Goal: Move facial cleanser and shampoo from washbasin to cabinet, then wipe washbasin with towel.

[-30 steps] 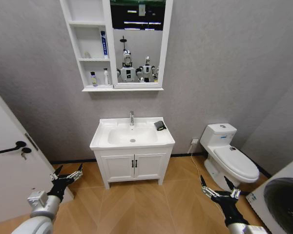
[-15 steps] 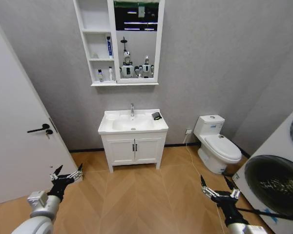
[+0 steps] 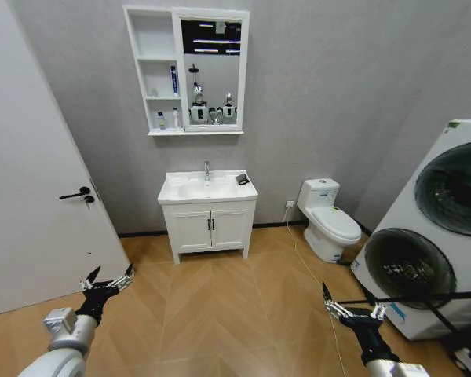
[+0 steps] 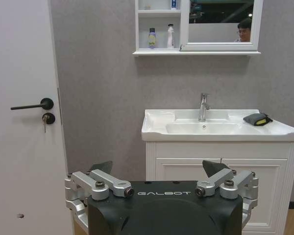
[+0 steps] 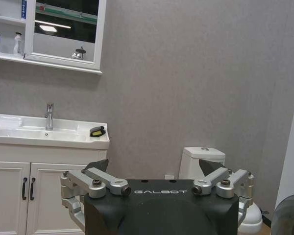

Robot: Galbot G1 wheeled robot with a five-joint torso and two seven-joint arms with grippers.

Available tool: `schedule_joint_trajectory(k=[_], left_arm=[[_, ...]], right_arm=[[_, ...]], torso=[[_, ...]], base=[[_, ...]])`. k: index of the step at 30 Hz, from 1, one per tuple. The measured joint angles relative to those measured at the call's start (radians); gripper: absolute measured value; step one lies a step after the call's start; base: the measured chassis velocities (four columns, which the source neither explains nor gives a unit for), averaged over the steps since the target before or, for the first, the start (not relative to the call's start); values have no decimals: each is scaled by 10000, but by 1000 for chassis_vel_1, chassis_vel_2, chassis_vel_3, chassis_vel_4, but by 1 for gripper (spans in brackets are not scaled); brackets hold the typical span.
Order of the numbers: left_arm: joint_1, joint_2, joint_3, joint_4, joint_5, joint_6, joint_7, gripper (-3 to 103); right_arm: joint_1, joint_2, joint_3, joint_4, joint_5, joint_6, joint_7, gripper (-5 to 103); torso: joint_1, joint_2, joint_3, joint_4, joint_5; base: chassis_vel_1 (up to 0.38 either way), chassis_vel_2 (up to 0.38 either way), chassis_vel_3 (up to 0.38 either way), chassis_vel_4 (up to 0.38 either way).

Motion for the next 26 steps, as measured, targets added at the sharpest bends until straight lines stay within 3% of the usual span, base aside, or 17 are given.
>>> schedule_joint_trajectory(k=[26], left_arm=[[3,0,0,0,0,0,2,100]], right_arm=[[-2,0,-1,0,0,0,0,100]], torso=[[-13,7,-5,-1,2]], base=[[-4,7,10,-6]])
